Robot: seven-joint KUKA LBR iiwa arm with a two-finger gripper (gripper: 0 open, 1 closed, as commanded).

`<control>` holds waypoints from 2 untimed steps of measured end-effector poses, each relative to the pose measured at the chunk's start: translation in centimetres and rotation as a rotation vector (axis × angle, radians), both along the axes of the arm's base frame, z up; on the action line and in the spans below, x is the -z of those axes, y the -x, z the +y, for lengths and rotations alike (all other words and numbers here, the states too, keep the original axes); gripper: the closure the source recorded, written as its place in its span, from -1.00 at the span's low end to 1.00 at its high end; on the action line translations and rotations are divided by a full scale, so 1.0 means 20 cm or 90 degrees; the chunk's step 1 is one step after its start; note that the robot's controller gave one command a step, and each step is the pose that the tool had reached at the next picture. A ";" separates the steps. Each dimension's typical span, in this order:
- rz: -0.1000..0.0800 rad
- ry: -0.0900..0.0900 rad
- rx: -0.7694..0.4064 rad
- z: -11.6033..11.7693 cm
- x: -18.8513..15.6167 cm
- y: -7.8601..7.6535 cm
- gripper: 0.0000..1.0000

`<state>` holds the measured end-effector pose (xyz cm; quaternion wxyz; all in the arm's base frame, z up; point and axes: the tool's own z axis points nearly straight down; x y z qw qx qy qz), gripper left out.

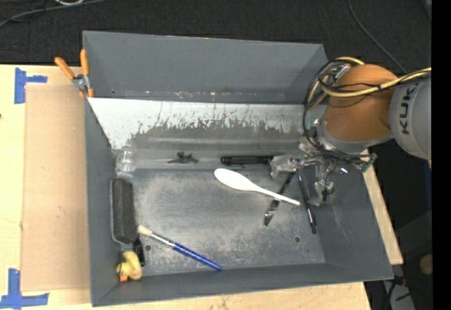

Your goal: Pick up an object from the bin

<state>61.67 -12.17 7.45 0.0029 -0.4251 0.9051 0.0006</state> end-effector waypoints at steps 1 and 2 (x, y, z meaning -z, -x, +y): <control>0.002 -0.002 -0.389 0.02 0.02 -0.01 1.00; 0.002 -0.003 -0.387 0.02 0.02 -0.01 1.00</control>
Offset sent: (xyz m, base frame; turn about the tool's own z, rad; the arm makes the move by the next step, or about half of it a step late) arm 0.0000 0.0000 0.0000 0.0000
